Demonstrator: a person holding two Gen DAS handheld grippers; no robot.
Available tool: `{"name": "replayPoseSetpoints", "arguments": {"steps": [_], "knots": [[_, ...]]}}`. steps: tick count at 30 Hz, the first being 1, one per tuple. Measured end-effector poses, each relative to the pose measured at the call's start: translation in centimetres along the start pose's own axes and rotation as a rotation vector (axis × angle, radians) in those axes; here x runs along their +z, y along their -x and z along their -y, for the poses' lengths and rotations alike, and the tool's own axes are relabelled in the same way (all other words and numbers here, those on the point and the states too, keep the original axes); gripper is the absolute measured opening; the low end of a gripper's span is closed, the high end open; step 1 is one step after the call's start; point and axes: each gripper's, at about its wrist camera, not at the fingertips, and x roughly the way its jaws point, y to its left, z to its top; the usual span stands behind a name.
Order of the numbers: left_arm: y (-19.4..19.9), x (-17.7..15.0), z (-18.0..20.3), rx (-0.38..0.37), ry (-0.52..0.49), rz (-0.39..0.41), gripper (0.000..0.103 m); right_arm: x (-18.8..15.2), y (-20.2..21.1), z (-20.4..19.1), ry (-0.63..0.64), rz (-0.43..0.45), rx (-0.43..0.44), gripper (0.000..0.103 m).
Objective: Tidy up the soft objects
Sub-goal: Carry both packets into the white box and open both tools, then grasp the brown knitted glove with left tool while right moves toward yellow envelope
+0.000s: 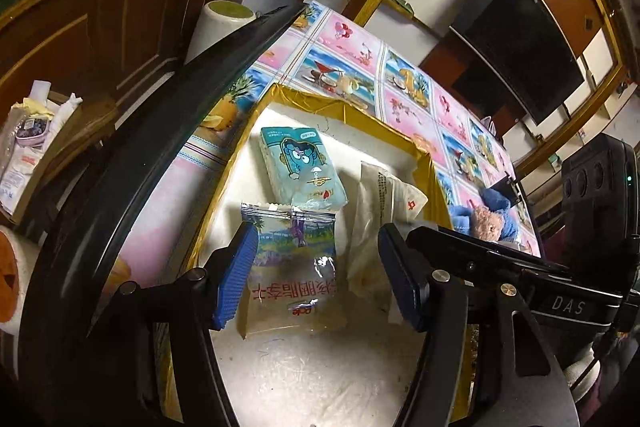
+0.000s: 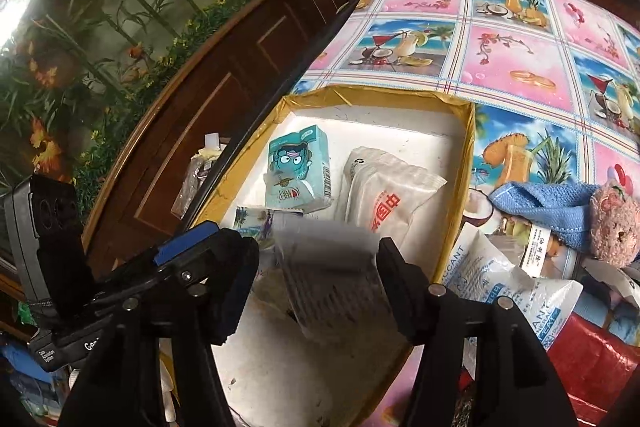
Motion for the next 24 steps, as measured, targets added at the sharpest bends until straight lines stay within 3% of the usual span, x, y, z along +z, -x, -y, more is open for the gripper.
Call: {"name": "replayPoseSetpoints", "arguments": {"steps": [7, 12, 20, 24], "knots": [[2.6, -0.7, 1.4, 0.036, -0.020, 0.048, 0.063, -0.2, 2.3, -0.2, 0.013, 0.045, 0.010, 0.062], [3.6, -1.9, 2.9, 0.024, -0.053, 0.038, 0.063, -1.0, 5.5, 1.0, 0.002, 0.100, -0.005, 0.062], [5.1, -4.7, 6.5, -0.016, -0.107, 0.025, 0.063, -4.5, 10.8, 6.1, -0.065, 0.167, -0.100, 0.062], [5.1, -6.9, 10.4, -0.047, -0.208, 0.005, 0.063, -6.7, 12.1, 9.0, -0.115, 0.170, -0.135, 0.062]]}}
